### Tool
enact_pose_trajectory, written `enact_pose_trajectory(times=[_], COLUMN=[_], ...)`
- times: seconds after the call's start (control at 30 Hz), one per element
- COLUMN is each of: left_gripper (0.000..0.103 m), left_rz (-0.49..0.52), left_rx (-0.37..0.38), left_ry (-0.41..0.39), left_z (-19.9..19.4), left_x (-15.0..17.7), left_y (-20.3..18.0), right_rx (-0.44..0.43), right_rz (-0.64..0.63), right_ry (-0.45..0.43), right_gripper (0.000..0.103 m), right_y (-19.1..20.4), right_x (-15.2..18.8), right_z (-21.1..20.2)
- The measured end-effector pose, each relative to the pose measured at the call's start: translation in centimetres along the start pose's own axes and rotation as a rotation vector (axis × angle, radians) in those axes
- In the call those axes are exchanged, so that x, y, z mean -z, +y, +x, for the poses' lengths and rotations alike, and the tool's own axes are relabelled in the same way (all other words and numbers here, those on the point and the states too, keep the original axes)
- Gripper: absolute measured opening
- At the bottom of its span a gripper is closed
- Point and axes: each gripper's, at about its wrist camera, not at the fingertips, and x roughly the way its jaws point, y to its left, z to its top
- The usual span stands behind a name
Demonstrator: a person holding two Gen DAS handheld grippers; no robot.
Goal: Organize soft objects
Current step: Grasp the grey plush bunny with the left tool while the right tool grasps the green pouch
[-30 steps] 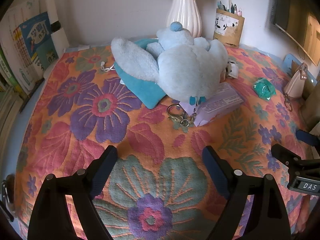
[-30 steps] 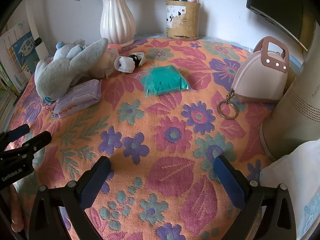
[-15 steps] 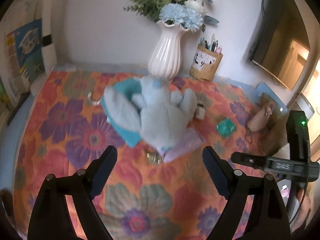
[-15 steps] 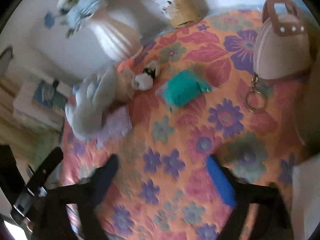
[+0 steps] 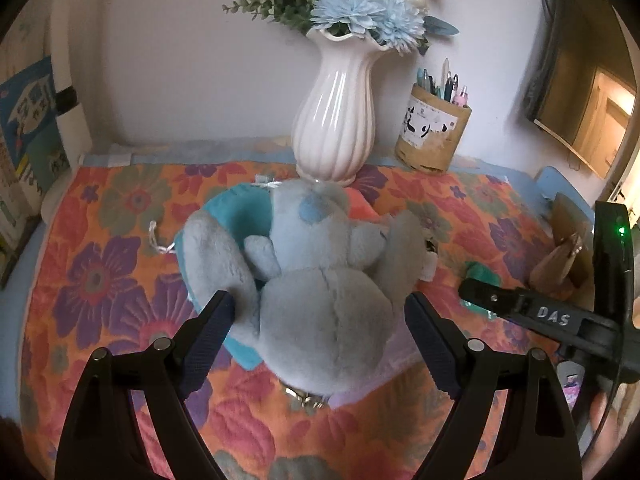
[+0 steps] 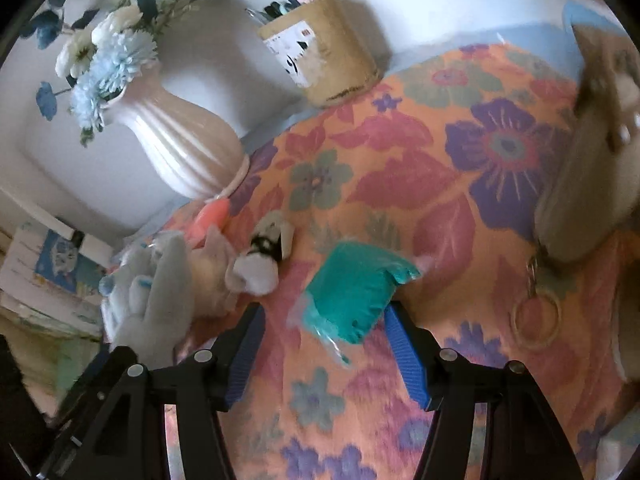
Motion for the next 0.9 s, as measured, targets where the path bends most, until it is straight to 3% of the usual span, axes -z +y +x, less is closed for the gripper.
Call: enact_pose_trajectory(times=[0.2,0.27,0.33,0.43,0.47,0.53,0.6,0.77,0.8,0.83,0.87,0.9], left_gripper=[0.081,0.075,0.065,0.046,0.042,0.019,0.012,0.013,0.021,0.042,0.052,0.074], left_rz=[0.027,0.037,0.047,0.055,0.047,0.033,0.016,0.002,-0.008,-0.028,-0.042,-0.055], left_rx=[-0.037,-0.042,-0.047,-0.031,-0.029,-0.012,0.013,0.068,0.070,0.078,0.094,0.119], left_ry=[-0.003,-0.013,-0.023,-0.037,-0.040,-0.060,-0.064,-0.052,-0.044,-0.030,-0.021,-0.015], left_z=[0.9,0.9,0.7,-0.3,-0.8,-2.1,-3.4,-5.2,-5.2,-5.0,-4.8,-4.6], left_x=[0.1,0.1,0.1,0.1,0.2,0.6,1.0,2.5,2.7,2.8,2.8,2.7], left_y=[-0.4,-0.5,-0.6,-0.7,-0.6,-0.3,0.0,1.1,1.5,1.7,1.9,2.0], right_rx=[0.082,0.140,0.160,0.139,0.123,0.068,0.024,-0.010,-0.011,-0.015,-0.023,-0.026], right_rz=[-0.087,-0.116,-0.125,-0.135,-0.149,-0.174,-0.216,-0.279,-0.279,-0.275,-0.262,-0.251], right_ry=[-0.081,-0.099,-0.104,-0.102,-0.100,-0.116,-0.158,-0.184,-0.185,-0.182,-0.175,-0.168], right_gripper=[0.060,0.045,0.039,0.038,0.038,0.038,0.038,0.038,0.038,0.038,0.038,0.038], right_y=[1.3,1.7,1.6,1.5,1.5,1.8,2.3,2.6,2.5,2.3,2.0,2.0], right_x=[0.0,0.3,0.4,0.5,0.6,1.2,2.1,4.3,4.5,4.7,4.6,4.4], right_z=[1.0,1.0,1.1,0.9,0.7,-0.2,-1.6,-3.7,-3.9,-4.1,-4.1,-3.8])
